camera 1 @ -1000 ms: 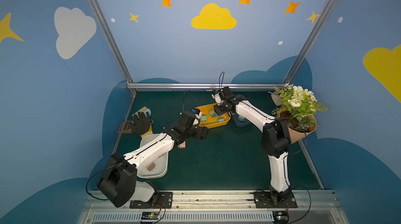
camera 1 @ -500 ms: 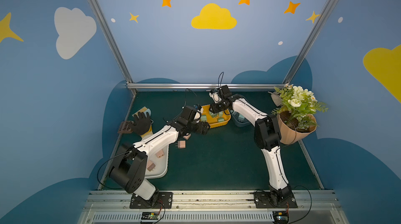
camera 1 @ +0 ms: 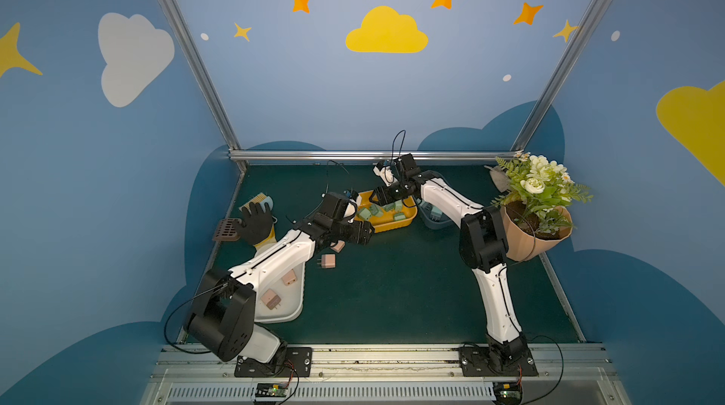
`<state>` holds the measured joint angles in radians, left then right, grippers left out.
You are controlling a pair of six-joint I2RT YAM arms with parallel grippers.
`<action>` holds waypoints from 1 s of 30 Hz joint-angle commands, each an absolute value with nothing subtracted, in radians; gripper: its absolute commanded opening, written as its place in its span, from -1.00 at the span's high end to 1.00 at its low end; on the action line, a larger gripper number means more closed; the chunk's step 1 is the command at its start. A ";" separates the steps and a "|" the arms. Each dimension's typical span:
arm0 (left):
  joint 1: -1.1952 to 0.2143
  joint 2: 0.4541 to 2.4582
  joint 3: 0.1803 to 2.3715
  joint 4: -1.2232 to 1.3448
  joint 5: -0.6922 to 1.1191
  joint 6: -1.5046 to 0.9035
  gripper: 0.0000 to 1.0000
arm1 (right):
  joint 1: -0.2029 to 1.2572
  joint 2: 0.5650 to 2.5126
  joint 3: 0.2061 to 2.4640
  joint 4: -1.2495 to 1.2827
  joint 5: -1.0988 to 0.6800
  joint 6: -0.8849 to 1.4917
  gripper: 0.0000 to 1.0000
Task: Place the plugs by color into the storage box
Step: Place the plug in the storage box.
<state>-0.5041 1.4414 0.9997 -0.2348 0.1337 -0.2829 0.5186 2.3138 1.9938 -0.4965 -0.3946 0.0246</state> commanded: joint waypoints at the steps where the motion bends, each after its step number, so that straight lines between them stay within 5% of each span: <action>1: -0.500 1.377 0.960 -0.238 0.116 -0.279 -0.73 | 0.528 2.226 1.964 -0.482 -0.412 0.038 -0.36; 30: -0.504 1.018 0.647 -0.384 0.048 -0.535 -0.65 | 0.760 1.894 1.550 -0.435 -0.400 0.006 -0.29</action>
